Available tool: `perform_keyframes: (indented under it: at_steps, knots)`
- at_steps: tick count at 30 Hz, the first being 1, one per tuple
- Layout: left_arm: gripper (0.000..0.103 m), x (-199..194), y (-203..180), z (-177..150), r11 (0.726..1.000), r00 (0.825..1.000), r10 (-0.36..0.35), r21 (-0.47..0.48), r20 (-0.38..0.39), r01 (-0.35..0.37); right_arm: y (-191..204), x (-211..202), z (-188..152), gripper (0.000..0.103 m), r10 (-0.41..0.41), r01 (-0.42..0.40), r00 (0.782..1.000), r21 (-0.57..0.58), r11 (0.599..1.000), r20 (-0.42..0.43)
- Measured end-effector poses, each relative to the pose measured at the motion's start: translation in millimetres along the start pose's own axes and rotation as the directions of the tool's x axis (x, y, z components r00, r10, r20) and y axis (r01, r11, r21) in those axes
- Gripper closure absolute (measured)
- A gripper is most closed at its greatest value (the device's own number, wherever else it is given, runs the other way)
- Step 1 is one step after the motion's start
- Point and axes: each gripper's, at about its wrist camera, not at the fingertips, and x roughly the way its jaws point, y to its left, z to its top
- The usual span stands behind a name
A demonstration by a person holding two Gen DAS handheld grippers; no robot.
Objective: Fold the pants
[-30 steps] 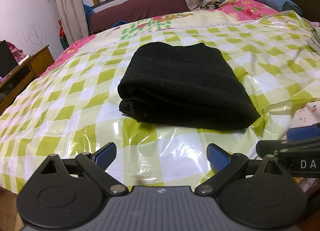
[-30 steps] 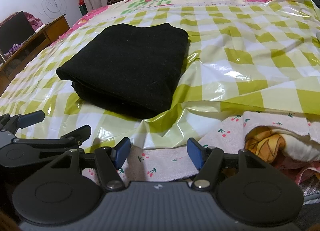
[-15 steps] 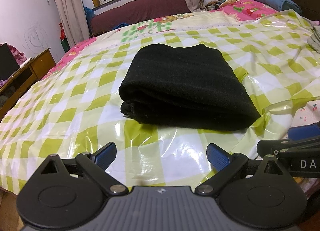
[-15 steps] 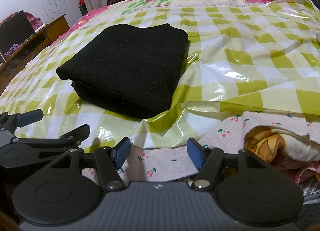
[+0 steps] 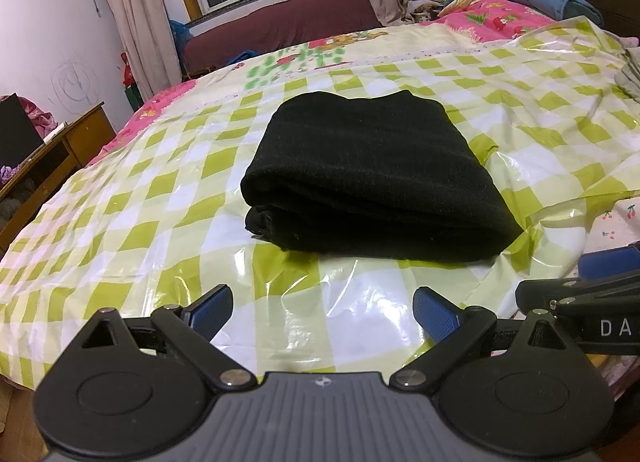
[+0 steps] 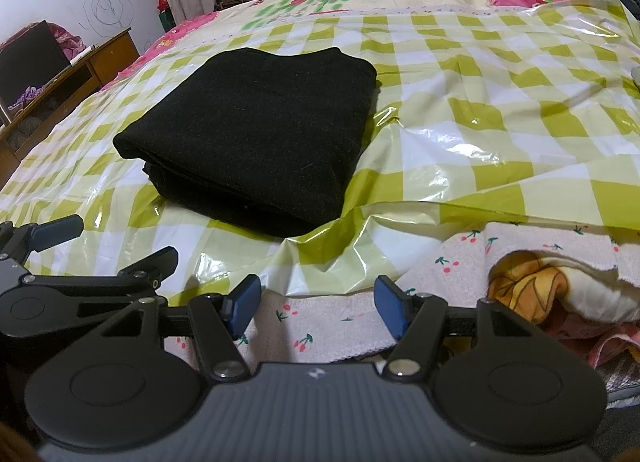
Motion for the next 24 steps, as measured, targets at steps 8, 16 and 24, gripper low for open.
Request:
perform_keyframes:
  at_steps: [8,16,24]
  knots:
    - [0.0,-0.5,0.3,-0.3,1.0,1.0,0.004,0.003,0.002,-0.004,0.7,0.1,-0.4,0.039,0.0,0.0,1.0,0.0,1.0,0.0]
    - [0.0,-0.7,0.0,-0.3,1.0,1.0,0.003,0.002,0.001,-0.003,1.3,-0.8,-0.4,0.039,-0.003,0.003,1.0,-0.002,1.0,0.001]
    - [0.0,-0.4,0.5,-0.1,1.0,1.0,0.007,0.003,0.001,-0.007,1.1,-1.0,-0.1,0.039,-0.004,0.004,1.0,-0.008,1.0,0.001]
